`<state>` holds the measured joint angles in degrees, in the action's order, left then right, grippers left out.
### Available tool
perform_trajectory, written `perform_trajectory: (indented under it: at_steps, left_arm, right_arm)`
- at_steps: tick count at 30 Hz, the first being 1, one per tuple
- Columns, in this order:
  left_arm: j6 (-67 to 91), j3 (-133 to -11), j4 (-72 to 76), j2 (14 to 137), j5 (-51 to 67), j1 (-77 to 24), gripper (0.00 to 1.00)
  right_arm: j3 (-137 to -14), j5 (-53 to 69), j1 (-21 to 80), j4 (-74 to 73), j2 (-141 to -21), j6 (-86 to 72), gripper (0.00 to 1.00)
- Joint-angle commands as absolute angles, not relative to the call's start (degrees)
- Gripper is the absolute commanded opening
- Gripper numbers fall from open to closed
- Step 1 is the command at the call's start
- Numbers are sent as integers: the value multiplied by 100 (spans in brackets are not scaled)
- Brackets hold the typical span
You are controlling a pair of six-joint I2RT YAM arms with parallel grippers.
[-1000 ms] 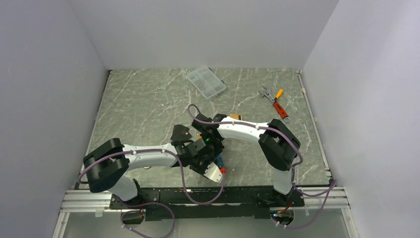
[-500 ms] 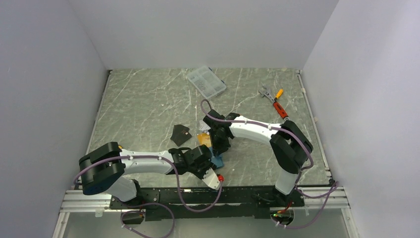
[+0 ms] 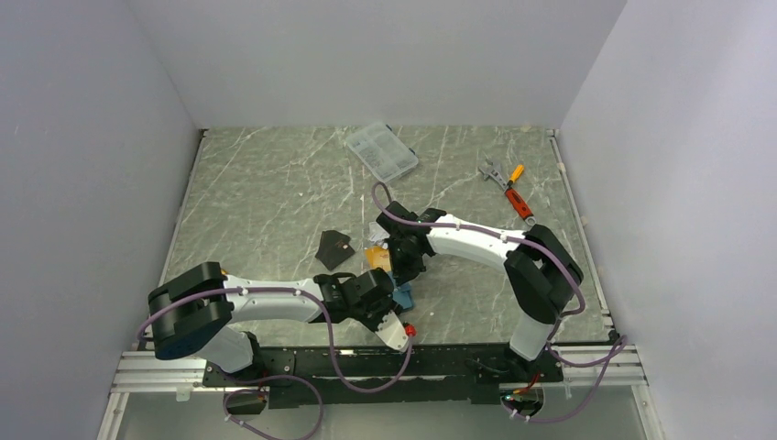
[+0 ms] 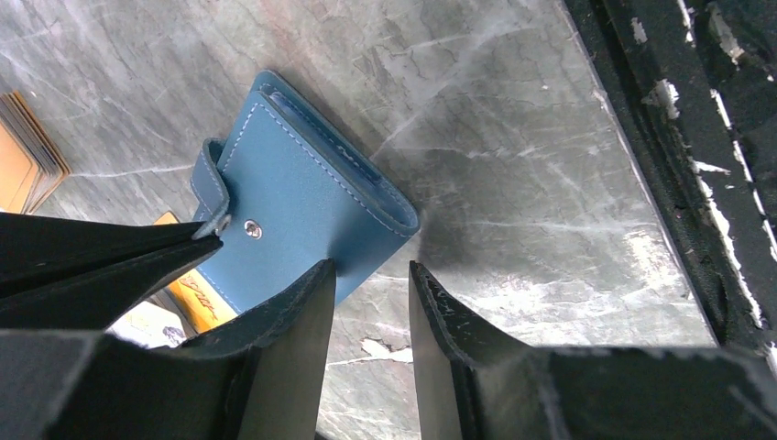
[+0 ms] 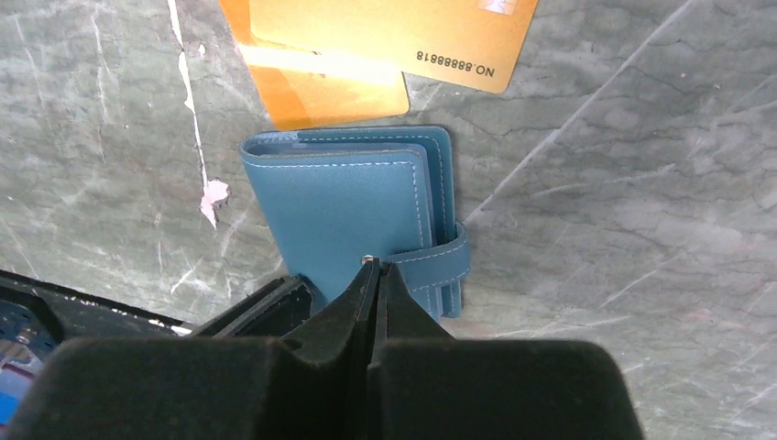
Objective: Put the credit cards into the card holder
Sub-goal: Close the card holder at the center of the board.
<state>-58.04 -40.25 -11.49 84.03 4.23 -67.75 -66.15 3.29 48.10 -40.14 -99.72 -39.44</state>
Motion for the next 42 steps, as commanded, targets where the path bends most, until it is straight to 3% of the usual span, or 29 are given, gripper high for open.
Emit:
perform_trajectory:
  at_steps: [1, 21, 42]
  left_arm:
    - [-5905, -4154, -1148, 8466, 543, -6799, 41]
    - [-5901, -4406, -1451, 8549, 949, -6568, 39]
    - [-5933, -4451, -1606, 8641, 1027, -6510, 32]
  right_arm:
    - [-6894, 103, 4847, -4347, -9749, -3880, 0]
    - [-6146, 631, 4751, -3502, -9546, -4651, 0]
    - [-5636, -168, 4809, -2896, -9140, -5585, 0]
